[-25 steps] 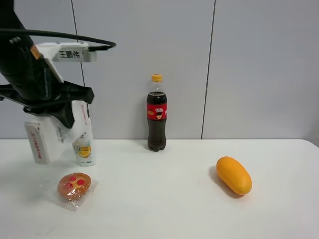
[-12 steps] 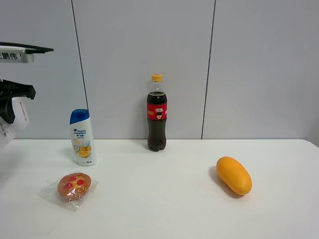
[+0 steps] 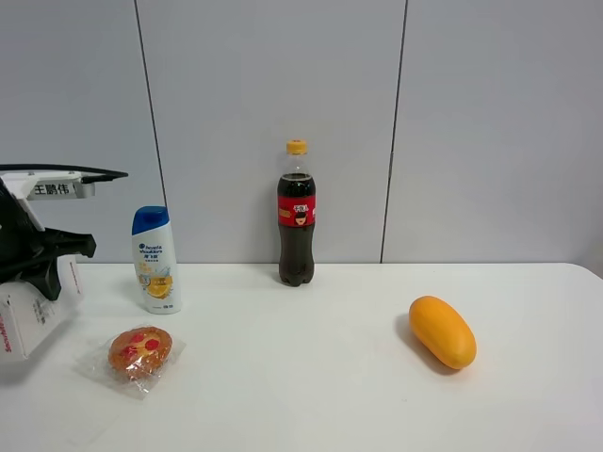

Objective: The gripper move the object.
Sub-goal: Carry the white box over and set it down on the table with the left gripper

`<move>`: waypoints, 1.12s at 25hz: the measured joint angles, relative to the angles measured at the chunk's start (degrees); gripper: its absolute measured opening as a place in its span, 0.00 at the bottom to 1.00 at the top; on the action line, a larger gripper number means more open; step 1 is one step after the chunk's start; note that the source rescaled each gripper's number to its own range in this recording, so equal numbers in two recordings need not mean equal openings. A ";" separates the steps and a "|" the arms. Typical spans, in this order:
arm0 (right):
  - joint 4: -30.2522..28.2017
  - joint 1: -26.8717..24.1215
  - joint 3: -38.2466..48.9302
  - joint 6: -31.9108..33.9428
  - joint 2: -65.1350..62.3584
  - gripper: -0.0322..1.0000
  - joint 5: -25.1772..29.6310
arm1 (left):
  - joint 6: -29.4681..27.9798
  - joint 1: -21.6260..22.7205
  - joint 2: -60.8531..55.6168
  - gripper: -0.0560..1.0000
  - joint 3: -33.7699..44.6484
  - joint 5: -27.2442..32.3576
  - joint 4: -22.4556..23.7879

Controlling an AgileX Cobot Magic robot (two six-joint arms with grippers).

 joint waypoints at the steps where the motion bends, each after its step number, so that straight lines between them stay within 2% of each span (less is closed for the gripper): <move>1: 0.00 0.00 0.00 0.00 0.00 1.00 0.00 | 0.78 0.00 0.07 0.05 0.95 -1.76 -0.27; 8: 0.00 0.00 0.00 0.00 0.00 1.00 0.00 | 5.16 0.00 0.07 0.05 6.73 -10.44 -0.53; 14: 0.00 0.00 0.00 0.00 0.00 1.00 0.00 | 6.44 0.00 0.32 0.05 9.22 -16.04 -0.53; 28: 0.00 0.00 0.00 0.00 0.00 1.00 0.00 | 6.55 0.00 1.86 0.05 9.28 -19.57 0.16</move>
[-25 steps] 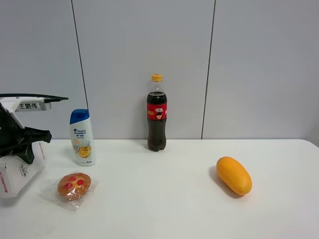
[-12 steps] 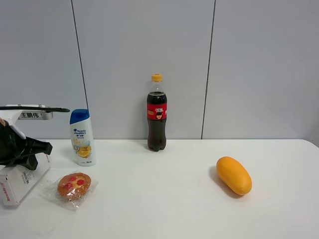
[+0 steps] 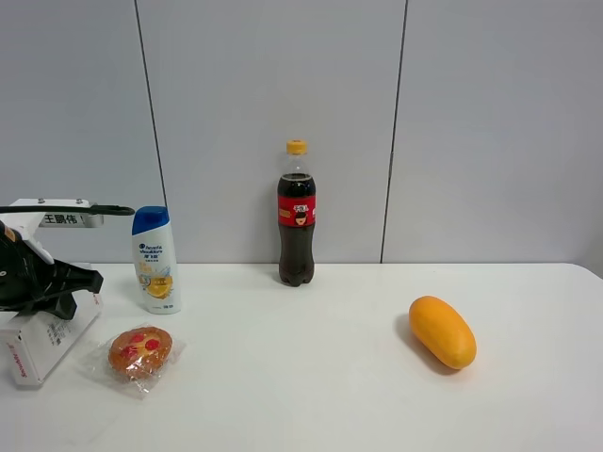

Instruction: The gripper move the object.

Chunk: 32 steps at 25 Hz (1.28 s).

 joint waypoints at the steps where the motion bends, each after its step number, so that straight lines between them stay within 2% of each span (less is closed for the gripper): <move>1: 0.00 0.00 0.00 0.00 0.00 1.00 0.00 | 0.00 0.00 0.00 0.05 0.00 0.00 0.19; 7: 0.00 0.00 0.00 0.00 0.00 1.00 0.00 | 0.00 0.00 0.00 0.05 0.00 1.03 1.08; 9: 0.00 0.00 0.00 0.00 0.00 1.00 0.00 | 0.05 0.00 0.00 0.09 0.00 0.90 1.08; 11: 0.00 0.00 0.00 0.00 0.00 1.00 0.00 | 0.05 0.00 0.00 0.25 0.00 0.65 1.24; 14: 0.00 0.00 0.00 0.00 0.00 1.00 0.00 | 0.05 0.00 0.00 0.71 0.00 -0.09 1.26; 15: 0.00 0.00 0.00 0.00 0.00 1.00 0.00 | 0.05 0.00 0.00 0.82 0.00 -0.29 1.26; 17: 0.00 0.00 0.00 0.00 0.00 1.00 0.00 | 0.05 0.00 0.00 0.95 0.00 -0.33 1.26; 20: 0.00 0.00 0.00 0.00 0.00 1.00 0.00 | 0.00 0.00 0.00 1.00 0.00 -0.33 1.26; 24: 0.00 0.00 0.00 0.00 0.00 1.00 0.00 | -0.15 0.00 -0.06 1.00 0.00 -0.13 1.26; 32: 0.00 0.00 0.00 0.00 0.00 1.00 0.00 | -0.15 0.00 -8.79 1.00 0.01 5.47 1.26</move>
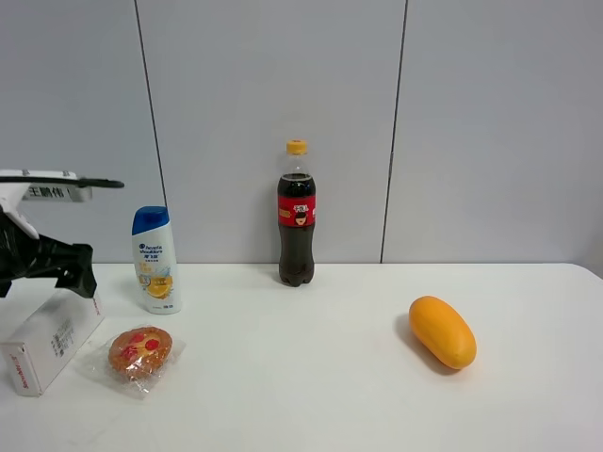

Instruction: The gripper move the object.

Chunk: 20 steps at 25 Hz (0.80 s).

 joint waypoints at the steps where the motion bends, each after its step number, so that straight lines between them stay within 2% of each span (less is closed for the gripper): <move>1: 0.00 0.00 0.00 0.00 0.00 1.00 0.00 | 0.00 0.00 -2.19 1.00 0.00 0.70 0.00; 10: 0.00 0.00 0.00 0.00 0.00 1.00 0.00 | 0.62 0.00 -26.45 1.00 0.00 9.02 0.00; 14: 0.00 0.00 0.00 0.00 0.00 1.00 0.00 | 3.86 0.00 -36.21 1.00 0.00 12.98 0.00; 20: 0.00 0.00 0.00 0.00 0.00 1.00 0.00 | 7.74 0.00 -48.62 1.00 0.00 23.85 0.00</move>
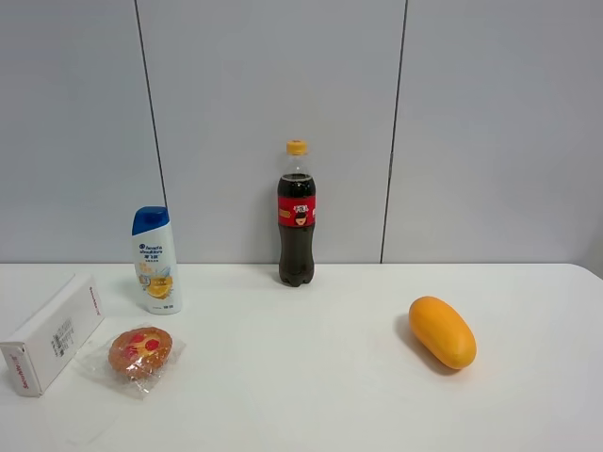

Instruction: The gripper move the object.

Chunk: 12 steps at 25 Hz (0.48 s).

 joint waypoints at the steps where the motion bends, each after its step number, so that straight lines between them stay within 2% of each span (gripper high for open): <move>1: 0.00 0.00 0.00 0.00 0.00 1.00 0.00 | 0.33 0.00 -1.82 1.00 0.00 1.65 0.00; 6: 0.00 0.00 0.00 0.00 0.00 1.00 0.00 | 2.08 0.00 -13.16 1.00 0.00 9.29 -0.34; 12: 0.00 0.00 0.00 0.00 0.00 1.00 0.00 | 1.14 0.00 -25.66 1.00 0.00 19.37 -4.85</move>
